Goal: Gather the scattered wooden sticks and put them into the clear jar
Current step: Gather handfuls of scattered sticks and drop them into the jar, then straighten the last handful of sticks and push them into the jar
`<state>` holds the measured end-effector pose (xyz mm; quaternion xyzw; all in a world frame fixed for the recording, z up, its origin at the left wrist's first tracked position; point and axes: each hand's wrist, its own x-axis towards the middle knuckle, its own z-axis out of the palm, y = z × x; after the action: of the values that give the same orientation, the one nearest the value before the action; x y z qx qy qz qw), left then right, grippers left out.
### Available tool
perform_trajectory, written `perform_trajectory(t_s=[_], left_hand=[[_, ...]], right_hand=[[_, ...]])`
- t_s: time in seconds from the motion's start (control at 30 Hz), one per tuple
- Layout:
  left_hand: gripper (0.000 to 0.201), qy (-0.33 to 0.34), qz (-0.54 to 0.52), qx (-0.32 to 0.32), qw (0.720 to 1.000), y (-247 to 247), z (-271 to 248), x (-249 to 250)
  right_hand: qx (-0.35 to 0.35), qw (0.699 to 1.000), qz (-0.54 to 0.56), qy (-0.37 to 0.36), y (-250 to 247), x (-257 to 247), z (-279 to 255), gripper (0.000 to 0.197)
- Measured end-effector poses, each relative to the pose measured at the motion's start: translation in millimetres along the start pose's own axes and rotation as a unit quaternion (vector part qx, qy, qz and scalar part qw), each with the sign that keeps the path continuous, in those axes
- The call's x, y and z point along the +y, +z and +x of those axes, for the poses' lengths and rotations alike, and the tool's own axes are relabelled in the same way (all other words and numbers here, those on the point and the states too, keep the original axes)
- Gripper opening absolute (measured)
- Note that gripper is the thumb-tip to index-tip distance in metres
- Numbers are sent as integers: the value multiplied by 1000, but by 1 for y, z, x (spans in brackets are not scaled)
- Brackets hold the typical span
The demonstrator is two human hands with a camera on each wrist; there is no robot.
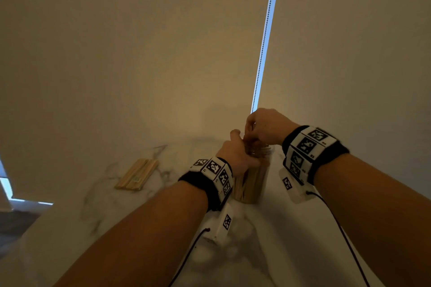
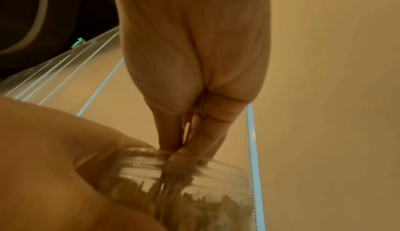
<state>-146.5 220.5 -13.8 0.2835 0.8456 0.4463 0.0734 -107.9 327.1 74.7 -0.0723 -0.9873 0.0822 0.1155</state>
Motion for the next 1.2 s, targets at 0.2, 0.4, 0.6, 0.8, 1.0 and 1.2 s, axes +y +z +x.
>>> perform_trajectory(t_s=[0.2,0.4,0.6,0.8,1.0,1.2], left_hand=[[115,3,-10,1,1000,-1,-3,1],[116,3,-20,-3,1000,-2,-7,3],[116,1,-15,0,1000,-2,-6,1],[114,5,-17,9,1000,0,-6,0],[131,-34,54,-54,997,-21,-7,-14],[83,-173,240,-21,955,-112,-12,-99]], right_hand=[[-74,997,-32,6,-3,-4,-6,20],[65,994,89,14,1,5,-7,7],[-51,999,-20,2,2,4,-10,15],[-38,999,8,-20,5,2,-11,8],[-41,999,-32,5,8,0,-8,11],[11,1000,-26,-7,17,1,-12,16]])
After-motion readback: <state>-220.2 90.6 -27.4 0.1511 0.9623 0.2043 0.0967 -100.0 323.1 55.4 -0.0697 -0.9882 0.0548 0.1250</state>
